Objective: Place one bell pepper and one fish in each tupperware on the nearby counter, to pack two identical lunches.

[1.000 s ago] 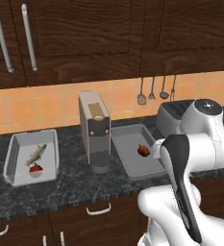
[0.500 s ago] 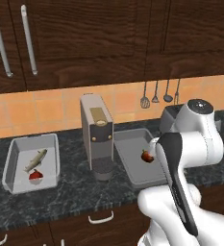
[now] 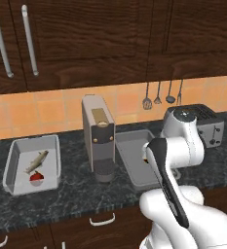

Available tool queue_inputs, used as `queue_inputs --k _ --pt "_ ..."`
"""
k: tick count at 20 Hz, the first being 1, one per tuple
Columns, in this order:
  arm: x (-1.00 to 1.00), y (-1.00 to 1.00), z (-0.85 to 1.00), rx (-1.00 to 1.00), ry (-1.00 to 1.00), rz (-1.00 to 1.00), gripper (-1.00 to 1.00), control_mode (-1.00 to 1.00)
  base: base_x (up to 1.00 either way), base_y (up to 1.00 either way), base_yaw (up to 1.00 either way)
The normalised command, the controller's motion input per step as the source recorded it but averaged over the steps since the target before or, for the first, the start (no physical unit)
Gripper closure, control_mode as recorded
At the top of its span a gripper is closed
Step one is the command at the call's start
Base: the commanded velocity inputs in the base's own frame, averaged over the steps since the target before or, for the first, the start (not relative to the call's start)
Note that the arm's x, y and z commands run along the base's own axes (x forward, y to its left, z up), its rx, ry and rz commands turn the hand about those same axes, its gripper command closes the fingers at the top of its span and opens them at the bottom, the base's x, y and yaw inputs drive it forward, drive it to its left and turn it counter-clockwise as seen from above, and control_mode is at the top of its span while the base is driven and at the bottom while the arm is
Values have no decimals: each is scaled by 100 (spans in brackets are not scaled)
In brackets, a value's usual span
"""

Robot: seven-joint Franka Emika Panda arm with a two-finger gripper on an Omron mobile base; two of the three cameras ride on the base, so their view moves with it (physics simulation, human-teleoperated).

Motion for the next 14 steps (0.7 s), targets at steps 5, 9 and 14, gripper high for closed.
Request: queue_inputs --k 5,9,14 --pt "85 0 -40 -1 0 3 100 -100 0 0 0" --pt "84 3 -38 0 0 5 100 -100 0 0 0" --pt "65 16 -25 0 0 6 100 -100 0 0 0"
